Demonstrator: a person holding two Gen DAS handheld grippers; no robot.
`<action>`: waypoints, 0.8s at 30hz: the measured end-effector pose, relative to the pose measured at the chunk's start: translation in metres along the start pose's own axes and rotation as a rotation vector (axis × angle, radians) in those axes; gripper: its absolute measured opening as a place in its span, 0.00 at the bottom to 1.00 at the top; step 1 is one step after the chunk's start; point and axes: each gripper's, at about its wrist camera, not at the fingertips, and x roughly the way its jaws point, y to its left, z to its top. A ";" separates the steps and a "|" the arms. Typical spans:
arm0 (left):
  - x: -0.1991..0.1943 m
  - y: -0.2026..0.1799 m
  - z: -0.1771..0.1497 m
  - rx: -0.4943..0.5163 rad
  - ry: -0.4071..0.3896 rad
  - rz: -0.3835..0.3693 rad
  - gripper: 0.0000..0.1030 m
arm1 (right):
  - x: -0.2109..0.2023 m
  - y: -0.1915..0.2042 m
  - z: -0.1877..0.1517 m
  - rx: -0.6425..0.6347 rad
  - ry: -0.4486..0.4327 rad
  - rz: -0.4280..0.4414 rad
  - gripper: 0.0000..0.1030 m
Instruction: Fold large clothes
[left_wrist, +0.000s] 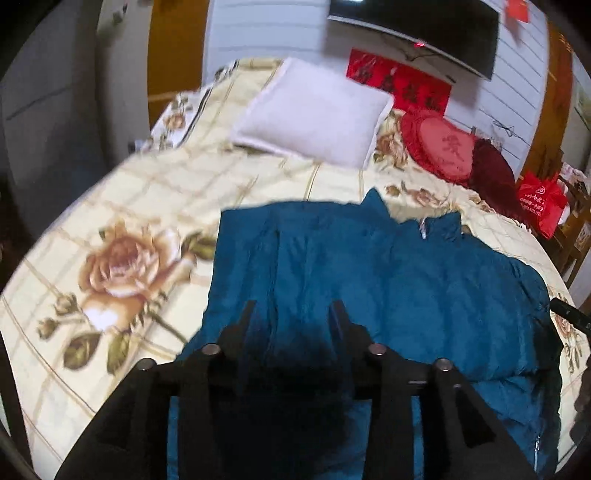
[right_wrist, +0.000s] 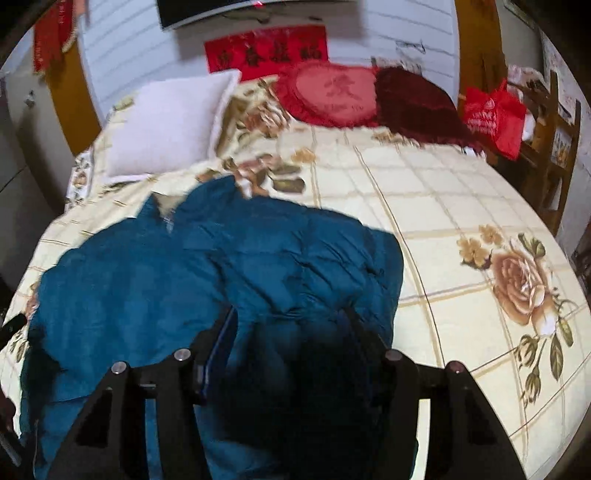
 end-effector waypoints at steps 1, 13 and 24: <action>0.000 -0.004 0.002 0.017 -0.011 0.007 0.59 | -0.003 0.006 0.001 -0.012 -0.008 0.012 0.58; 0.061 -0.014 -0.009 0.075 0.079 0.086 0.59 | 0.053 0.082 0.000 -0.225 0.013 -0.047 0.73; 0.070 -0.014 -0.014 0.085 0.095 0.100 0.60 | 0.029 0.057 -0.012 -0.149 0.026 -0.031 0.75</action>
